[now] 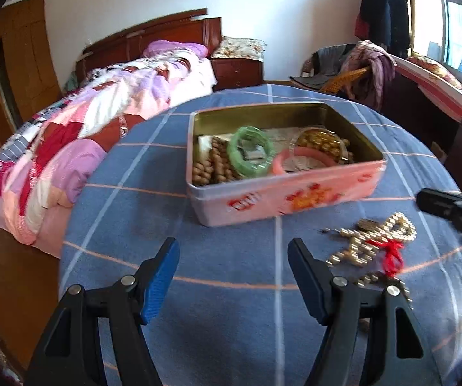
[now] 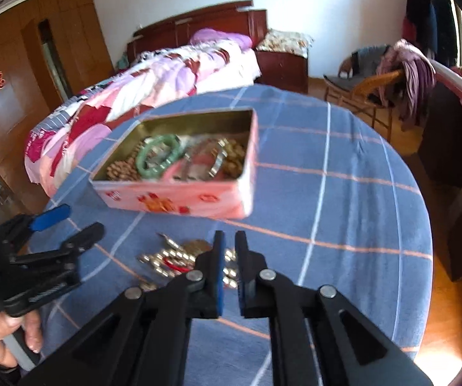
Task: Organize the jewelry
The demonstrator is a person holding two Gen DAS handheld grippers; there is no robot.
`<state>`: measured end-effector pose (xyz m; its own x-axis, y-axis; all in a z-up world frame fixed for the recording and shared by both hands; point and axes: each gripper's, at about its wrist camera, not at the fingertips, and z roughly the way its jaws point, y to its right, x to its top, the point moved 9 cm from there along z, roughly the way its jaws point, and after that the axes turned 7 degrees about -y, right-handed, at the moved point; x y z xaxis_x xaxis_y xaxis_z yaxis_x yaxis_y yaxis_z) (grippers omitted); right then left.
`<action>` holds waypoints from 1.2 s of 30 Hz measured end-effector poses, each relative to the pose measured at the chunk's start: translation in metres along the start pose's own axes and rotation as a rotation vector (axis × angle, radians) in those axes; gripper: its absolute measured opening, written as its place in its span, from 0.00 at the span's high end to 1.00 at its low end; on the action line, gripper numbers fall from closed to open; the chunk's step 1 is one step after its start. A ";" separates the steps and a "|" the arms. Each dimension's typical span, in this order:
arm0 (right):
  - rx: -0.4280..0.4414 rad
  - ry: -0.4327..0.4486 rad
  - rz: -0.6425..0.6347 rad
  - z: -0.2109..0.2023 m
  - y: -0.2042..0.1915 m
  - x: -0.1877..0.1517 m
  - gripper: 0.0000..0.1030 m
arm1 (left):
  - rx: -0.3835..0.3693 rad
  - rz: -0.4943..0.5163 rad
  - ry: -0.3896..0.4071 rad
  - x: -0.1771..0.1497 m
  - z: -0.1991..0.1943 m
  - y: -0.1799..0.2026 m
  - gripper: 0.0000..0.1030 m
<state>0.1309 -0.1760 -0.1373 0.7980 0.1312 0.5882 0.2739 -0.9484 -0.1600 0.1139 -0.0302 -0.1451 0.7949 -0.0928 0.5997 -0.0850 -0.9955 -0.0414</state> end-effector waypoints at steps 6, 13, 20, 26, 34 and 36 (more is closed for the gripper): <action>-0.053 -0.033 -0.017 0.004 0.018 -0.017 0.68 | -0.072 0.084 -0.033 -0.014 -0.008 0.036 0.32; -0.061 -0.032 -0.019 0.005 0.020 -0.018 0.64 | -0.085 0.164 -0.046 -0.019 -0.009 0.063 0.32; -0.076 -0.072 -0.041 0.021 0.015 -0.021 0.64 | -0.069 0.199 -0.105 -0.030 0.006 0.068 0.32; -0.053 -0.089 -0.045 0.029 0.010 -0.013 0.64 | -0.136 0.191 -0.119 -0.032 0.009 0.067 0.68; 0.078 -0.061 -0.066 0.014 -0.013 -0.021 0.92 | -0.236 0.126 -0.111 -0.024 0.005 0.048 0.94; 0.073 -0.015 -0.078 0.002 -0.016 -0.016 0.92 | -0.228 0.095 -0.085 -0.016 -0.001 0.038 0.94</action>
<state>0.1150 -0.1623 -0.1452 0.7805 0.2089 0.5892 0.3735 -0.9116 -0.1716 0.0972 -0.0663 -0.1555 0.8236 -0.1961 0.5323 -0.2871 -0.9534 0.0929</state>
